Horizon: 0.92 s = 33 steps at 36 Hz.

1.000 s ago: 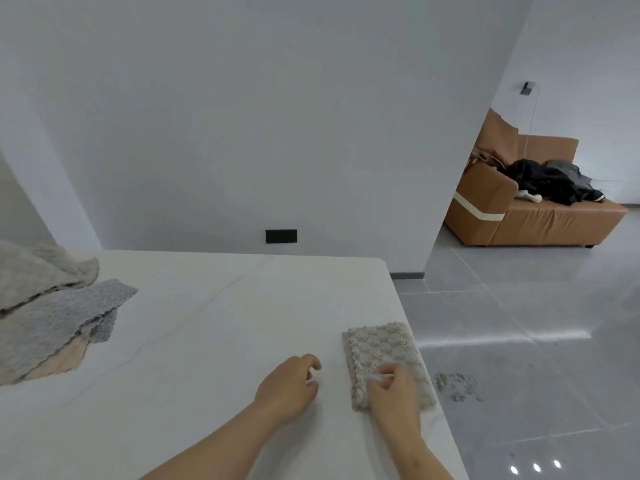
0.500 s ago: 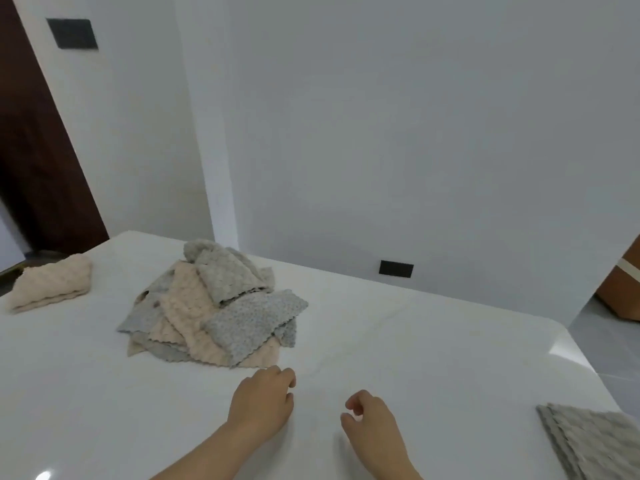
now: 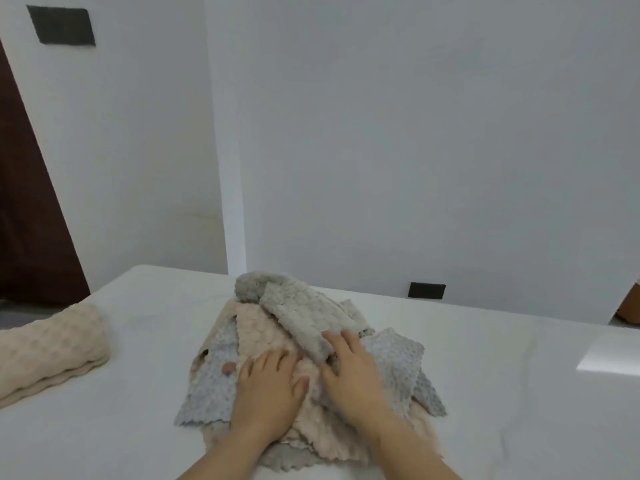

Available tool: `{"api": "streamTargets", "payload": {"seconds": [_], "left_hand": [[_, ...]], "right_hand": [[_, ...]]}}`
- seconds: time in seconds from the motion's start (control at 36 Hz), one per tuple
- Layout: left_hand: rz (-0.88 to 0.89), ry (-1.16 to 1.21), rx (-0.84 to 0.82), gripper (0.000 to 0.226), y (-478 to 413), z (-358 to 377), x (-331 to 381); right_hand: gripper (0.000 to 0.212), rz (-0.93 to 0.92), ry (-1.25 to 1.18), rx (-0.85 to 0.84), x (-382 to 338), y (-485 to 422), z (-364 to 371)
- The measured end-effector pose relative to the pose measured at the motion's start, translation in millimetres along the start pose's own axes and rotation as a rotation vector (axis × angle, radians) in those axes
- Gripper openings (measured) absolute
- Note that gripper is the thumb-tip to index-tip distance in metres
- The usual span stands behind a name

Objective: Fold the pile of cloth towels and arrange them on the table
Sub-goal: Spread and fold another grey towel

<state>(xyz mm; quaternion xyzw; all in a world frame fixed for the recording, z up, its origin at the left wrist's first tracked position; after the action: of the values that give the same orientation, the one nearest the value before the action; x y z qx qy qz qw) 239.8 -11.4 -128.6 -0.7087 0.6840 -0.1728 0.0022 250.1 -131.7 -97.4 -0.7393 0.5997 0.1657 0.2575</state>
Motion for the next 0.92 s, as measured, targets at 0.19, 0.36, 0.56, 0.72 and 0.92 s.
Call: {"api": "streamTargets", "payload": {"seconds": [0.19, 0.36, 0.56, 0.72, 0.92], "left_hand": [[0.029, 0.094, 0.211, 0.034, 6, -9, -2], [0.146, 0.203, 0.555, 0.033, 33, -43, 3], [0.077, 0.368, 0.653, 0.052, 93, -61, 4], [0.142, 0.373, 0.646, 0.028, 137, -70, 18], [0.224, 0.293, 0.312, 0.016, 170, -45, 38]], "right_hand": [[0.033, 0.140, 0.175, 0.203, 5, -7, 12], [0.036, 0.062, 0.061, 0.420, -4, 32, -14], [0.031, -0.256, -0.054, 0.775, -35, 111, -55], [0.024, -0.403, -0.137, 0.776, -16, 180, -48], [0.039, -0.108, -0.513, 0.329, 19, 197, -32]]}}
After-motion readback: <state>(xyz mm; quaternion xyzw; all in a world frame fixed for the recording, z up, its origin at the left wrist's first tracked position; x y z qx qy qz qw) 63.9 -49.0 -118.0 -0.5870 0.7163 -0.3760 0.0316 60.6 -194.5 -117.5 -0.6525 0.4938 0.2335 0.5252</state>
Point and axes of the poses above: each hand's wrist, its own y-axis away from the middle knuckle, its own z-axis out of the palm, x = y × z, the point moved 9 cm from there along -y, towards the middle knuckle, and after that the axes turned 6 degrees about x, right-handed, at the moved point
